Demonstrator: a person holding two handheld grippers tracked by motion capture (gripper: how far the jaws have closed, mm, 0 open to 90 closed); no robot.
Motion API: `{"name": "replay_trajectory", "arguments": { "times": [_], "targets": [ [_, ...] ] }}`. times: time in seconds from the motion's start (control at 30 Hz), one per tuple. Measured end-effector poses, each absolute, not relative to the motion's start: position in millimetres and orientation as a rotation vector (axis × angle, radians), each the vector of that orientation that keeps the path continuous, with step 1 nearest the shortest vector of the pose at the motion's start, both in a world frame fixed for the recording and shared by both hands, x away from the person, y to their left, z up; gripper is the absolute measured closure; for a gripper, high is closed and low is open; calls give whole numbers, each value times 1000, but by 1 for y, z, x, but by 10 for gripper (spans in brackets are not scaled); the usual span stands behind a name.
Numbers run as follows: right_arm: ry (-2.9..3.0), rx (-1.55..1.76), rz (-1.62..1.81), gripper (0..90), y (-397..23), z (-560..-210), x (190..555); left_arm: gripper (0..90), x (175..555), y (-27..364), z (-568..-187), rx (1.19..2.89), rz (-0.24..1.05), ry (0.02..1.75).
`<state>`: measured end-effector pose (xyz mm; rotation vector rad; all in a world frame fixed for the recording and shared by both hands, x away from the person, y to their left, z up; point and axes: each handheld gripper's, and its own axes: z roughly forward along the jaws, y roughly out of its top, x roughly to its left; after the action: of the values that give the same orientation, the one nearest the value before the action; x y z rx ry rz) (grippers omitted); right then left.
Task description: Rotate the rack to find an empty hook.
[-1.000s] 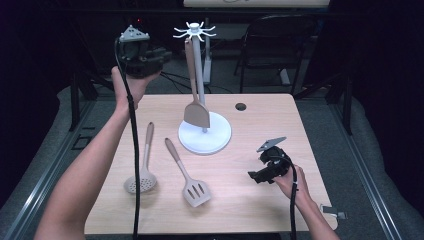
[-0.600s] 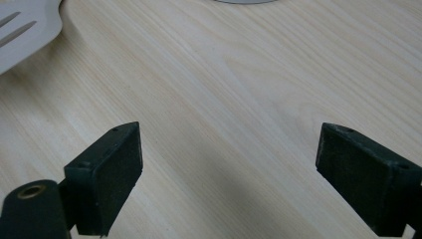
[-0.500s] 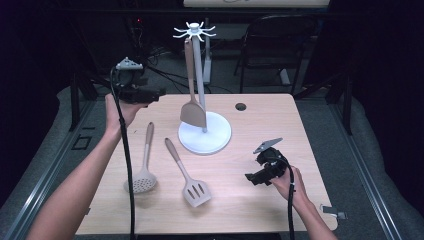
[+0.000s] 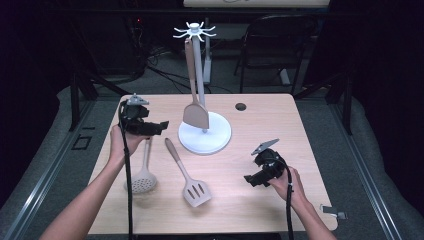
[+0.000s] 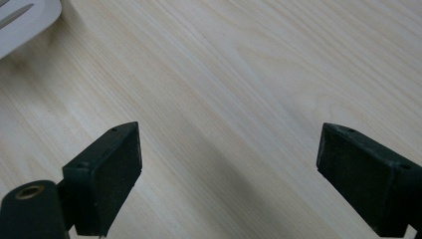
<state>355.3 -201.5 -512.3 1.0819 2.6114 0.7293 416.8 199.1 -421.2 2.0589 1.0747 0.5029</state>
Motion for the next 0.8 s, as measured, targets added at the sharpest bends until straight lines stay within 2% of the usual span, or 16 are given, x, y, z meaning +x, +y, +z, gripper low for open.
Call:
{"name": "replay_trajectory", "arguments": {
  "times": [0.43, 0.8],
  "targets": [
    [2669, 1048, 691, 104, -192, -519, 354, 112, 402, 205, -482, 2071, 393, 1217],
    [2684, 1026, 673, 107, -189, -522, 355, 103, 397, 206, -496, 2099, 378, 1225]
  ]
}}
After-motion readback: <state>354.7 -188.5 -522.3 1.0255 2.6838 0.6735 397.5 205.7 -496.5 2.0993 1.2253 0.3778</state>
